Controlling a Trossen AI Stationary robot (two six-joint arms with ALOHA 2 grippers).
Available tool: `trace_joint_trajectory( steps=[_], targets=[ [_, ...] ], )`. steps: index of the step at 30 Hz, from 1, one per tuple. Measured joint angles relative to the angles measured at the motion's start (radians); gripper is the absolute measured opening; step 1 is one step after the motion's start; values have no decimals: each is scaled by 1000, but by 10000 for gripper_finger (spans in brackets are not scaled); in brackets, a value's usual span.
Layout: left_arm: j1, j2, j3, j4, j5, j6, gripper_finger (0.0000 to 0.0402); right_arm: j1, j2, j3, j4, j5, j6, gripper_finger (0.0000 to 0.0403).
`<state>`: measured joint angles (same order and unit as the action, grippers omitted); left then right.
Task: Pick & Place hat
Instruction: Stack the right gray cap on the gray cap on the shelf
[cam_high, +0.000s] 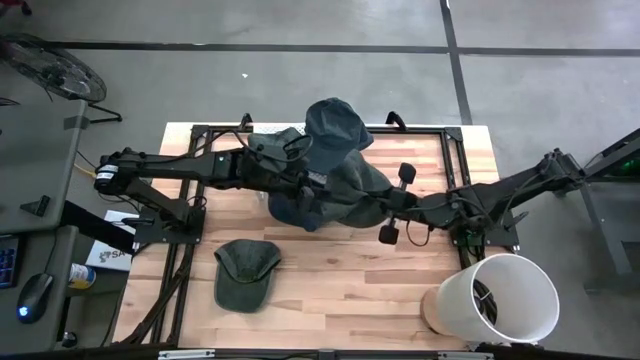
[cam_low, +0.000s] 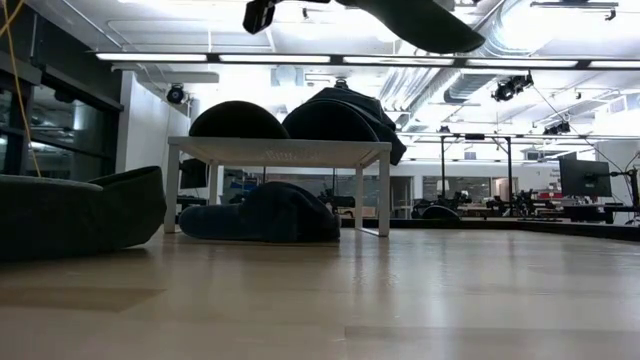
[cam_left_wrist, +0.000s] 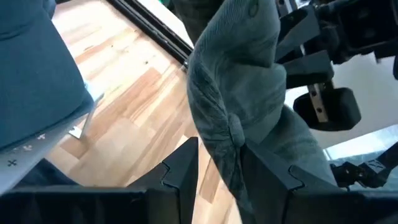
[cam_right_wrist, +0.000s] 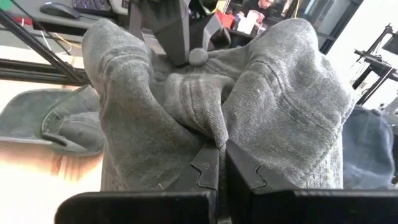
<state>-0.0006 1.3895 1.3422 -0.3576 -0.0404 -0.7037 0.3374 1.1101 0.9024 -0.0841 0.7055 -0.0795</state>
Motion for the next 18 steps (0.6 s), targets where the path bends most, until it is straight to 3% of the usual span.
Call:
trace_joint_trajectory(
  steps=[5, 13, 18],
  targets=[
    [0, 0, 0, 33, 11, 27, 132, 0, -6, 0, -1, -30, -19, 0],
    [0, 0, 0, 60, 27, 19, 217, 0, -5, 0, -4, -43, -33, 0],
    [0, 0, 0, 54, 40, 7, 224, 0, -5, 0, -4, -42, -33, 0]
  ],
)
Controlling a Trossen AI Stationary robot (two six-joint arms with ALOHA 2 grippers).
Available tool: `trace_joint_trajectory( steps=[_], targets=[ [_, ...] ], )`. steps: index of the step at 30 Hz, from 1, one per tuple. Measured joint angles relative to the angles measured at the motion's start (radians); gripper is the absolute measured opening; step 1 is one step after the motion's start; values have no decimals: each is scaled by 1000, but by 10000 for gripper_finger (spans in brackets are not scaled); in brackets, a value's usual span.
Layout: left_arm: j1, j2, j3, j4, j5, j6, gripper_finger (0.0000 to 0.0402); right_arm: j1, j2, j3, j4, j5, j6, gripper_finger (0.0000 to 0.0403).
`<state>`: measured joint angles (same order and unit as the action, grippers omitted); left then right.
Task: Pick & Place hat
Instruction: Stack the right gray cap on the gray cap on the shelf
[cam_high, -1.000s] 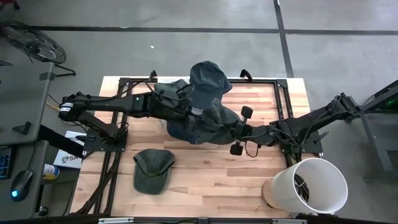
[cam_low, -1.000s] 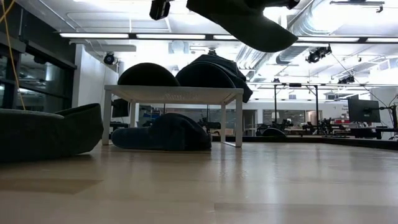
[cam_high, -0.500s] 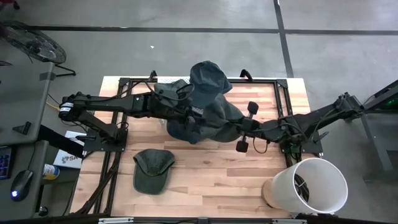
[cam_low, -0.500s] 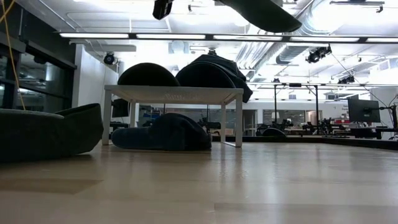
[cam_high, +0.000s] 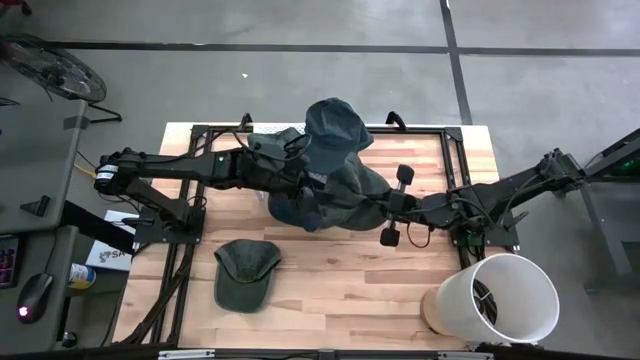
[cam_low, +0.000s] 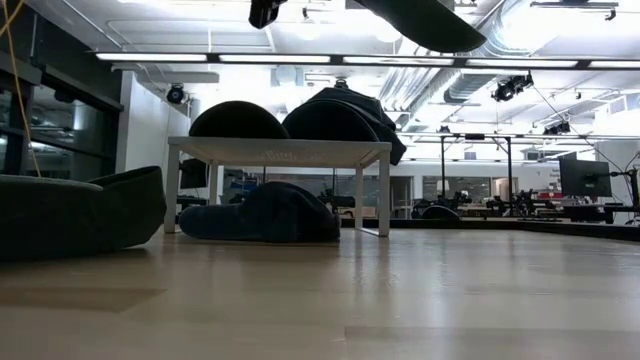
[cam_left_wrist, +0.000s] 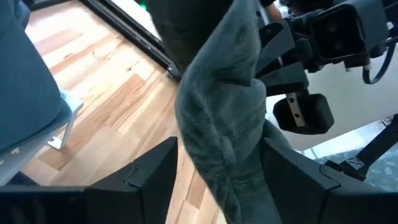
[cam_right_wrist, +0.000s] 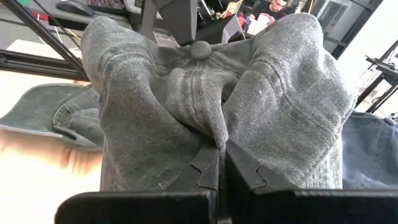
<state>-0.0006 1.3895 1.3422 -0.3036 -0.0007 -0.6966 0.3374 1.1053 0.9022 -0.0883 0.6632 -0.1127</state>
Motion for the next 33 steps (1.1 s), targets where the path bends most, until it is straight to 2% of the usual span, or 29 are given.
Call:
trace_joint_trajectory(
  steps=[4, 8, 17, 27, 33],
  targets=[
    [0, 0, 0, -5, -13, -15, 208, 0, 0, 0, 0, 0, 0, 0],
    [0, 0, 0, -5, -14, -18, 172, 0, 0, 0, 0, 0, 0, 0],
    [0, 0, 0, -3, 0, -42, 26, 0, 1, 0, 0, 0, 0, 0],
    [0, 0, 0, 9, 13, -42, 22, 0, 1, 0, 0, -1, -1, 4],
    [0, 0, 0, 10, 27, -42, 22, 4, 1, 0, 4, -10, -23, 34]
  ],
)
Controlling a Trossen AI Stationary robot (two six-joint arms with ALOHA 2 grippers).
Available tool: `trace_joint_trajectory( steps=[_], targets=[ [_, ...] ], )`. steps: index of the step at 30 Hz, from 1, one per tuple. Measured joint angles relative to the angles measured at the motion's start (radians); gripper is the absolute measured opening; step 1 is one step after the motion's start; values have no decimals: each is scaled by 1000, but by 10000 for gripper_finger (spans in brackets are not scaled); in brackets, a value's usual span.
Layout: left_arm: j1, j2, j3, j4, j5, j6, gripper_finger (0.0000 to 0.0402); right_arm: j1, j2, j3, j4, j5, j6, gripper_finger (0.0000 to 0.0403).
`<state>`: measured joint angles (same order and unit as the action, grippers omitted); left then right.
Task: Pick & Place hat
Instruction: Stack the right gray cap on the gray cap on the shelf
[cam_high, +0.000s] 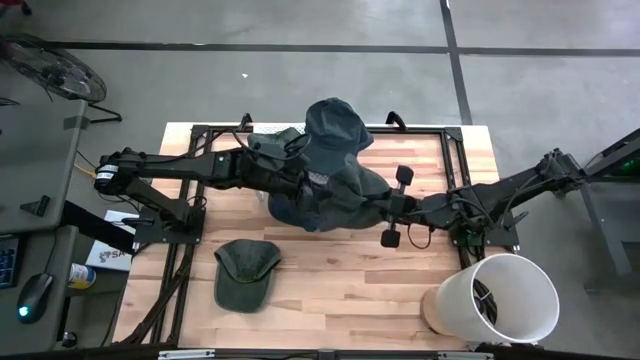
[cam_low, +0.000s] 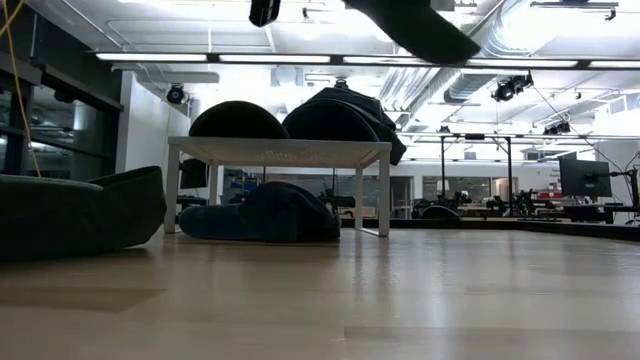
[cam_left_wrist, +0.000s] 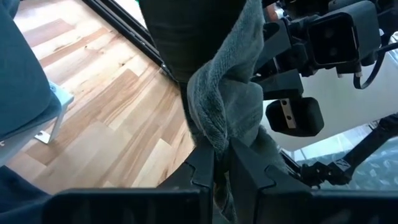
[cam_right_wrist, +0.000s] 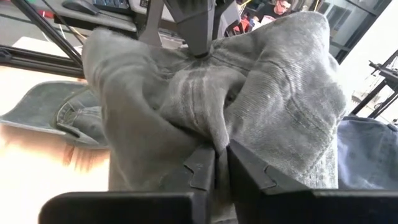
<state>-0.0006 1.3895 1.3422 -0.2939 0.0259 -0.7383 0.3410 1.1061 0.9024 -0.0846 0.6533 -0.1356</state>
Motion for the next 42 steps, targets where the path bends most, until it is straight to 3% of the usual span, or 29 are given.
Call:
trace_joint_trajectory(
  steps=[6, 13, 21, 27, 35, 42],
  targets=[
    [0, 0, 4, -1, 24, 1, 22, 2, -18, 0, 0, -55, 20, 80],
    [0, 0, 49, -25, 153, 27, 22, 2, -55, 0, 1, -92, 33, 134],
    [0, 0, 164, -310, 254, 65, 22, 2, -63, 0, -14, -85, 63, 166],
    [0, 0, 317, -620, 221, 92, 22, 2, -63, 0, -63, -86, 115, 165],
    [0, 0, 523, -965, 61, 118, 22, 2, -63, 0, -92, -97, 136, 152],
    [0, -1, 641, -1105, 8, 314, 22, -1, -63, 0, -92, -101, 136, 152]
  ],
)
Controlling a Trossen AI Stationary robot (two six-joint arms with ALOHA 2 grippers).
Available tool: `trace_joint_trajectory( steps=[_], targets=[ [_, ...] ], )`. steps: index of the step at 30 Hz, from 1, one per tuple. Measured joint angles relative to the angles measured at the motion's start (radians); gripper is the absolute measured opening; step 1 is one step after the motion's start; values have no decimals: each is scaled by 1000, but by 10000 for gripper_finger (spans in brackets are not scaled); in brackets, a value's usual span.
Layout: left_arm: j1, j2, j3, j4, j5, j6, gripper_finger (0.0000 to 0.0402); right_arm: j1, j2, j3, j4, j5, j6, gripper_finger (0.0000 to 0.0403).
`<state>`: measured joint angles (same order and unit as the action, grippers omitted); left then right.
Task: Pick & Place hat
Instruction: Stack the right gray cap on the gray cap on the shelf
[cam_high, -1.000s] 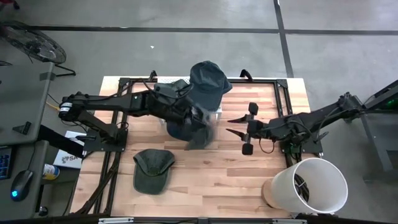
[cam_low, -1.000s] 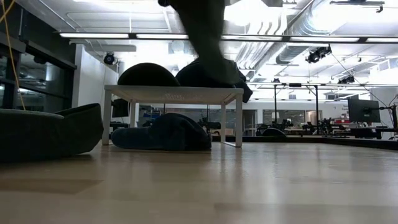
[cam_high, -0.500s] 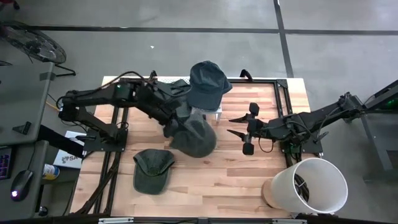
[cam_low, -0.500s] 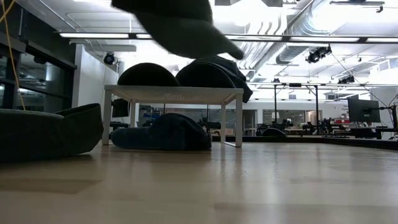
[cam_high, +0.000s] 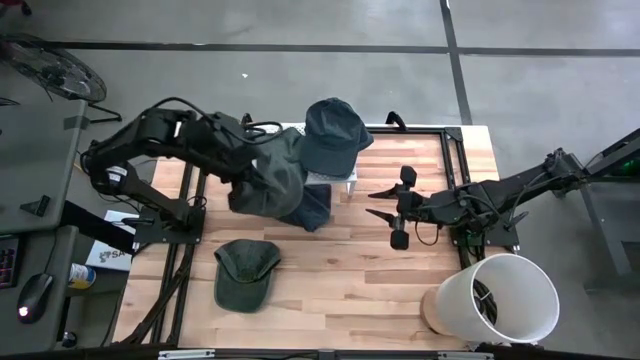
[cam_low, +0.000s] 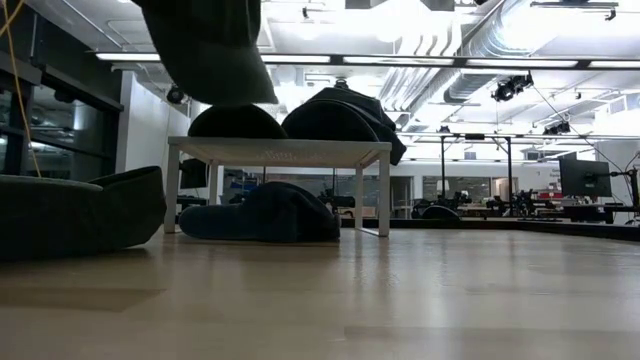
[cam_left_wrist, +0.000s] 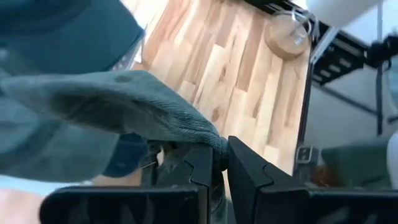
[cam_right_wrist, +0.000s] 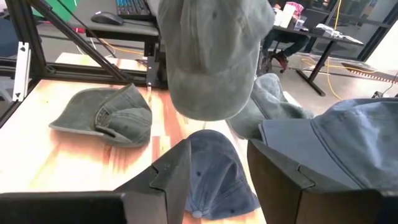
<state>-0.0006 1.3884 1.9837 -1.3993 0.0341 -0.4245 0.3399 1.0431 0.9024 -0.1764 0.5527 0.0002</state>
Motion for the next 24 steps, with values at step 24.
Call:
trace_joint_trajectory(
  steps=[24],
  targets=[
    [0, 1, 54, -123, -180, 490, 22, 0, 0, 0, 1, 131, 88, 145]
  ],
)
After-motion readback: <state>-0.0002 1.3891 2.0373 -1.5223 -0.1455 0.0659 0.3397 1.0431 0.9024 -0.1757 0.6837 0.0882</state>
